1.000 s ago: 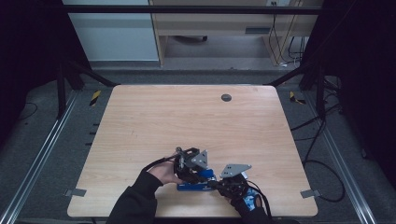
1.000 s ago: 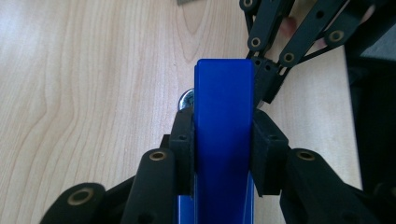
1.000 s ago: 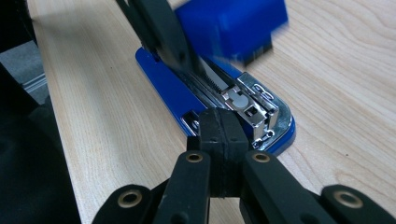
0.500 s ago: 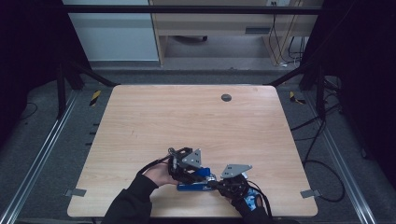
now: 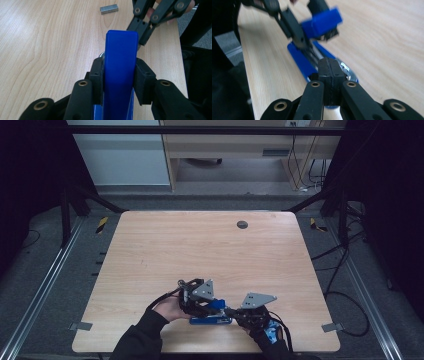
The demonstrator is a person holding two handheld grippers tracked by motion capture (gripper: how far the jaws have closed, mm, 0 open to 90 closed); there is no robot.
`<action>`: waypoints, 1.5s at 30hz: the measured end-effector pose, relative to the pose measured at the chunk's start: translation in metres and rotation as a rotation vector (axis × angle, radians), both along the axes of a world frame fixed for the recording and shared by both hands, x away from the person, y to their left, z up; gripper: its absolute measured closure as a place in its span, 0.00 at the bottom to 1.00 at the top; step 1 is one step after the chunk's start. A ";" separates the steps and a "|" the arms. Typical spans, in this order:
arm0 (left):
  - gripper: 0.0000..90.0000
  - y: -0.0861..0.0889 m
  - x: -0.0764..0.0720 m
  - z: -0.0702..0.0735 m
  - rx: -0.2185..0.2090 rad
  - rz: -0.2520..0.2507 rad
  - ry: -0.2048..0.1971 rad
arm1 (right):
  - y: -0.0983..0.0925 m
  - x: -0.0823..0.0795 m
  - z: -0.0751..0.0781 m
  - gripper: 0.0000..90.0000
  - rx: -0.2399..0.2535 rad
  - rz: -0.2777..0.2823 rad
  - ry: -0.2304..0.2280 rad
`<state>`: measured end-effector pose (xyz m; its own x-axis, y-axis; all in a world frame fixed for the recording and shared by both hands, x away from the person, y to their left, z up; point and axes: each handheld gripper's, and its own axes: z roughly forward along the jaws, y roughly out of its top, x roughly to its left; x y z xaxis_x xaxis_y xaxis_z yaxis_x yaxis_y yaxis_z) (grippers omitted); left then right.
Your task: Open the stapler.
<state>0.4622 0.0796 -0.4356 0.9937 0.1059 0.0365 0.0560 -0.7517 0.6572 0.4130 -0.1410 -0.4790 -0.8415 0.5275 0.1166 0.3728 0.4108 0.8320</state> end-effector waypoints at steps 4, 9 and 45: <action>0.70 -0.002 0.000 -0.002 0.008 0.003 0.007 | -0.001 0.002 0.003 1.00 0.021 -0.002 -0.022; 0.69 -0.001 0.000 -0.003 0.017 0.012 0.011 | -0.002 0.003 0.004 1.00 0.033 -0.003 -0.025; 0.55 0.072 -0.044 -0.017 -0.403 0.583 -0.064 | -0.002 0.008 0.002 1.00 0.066 -0.003 -0.002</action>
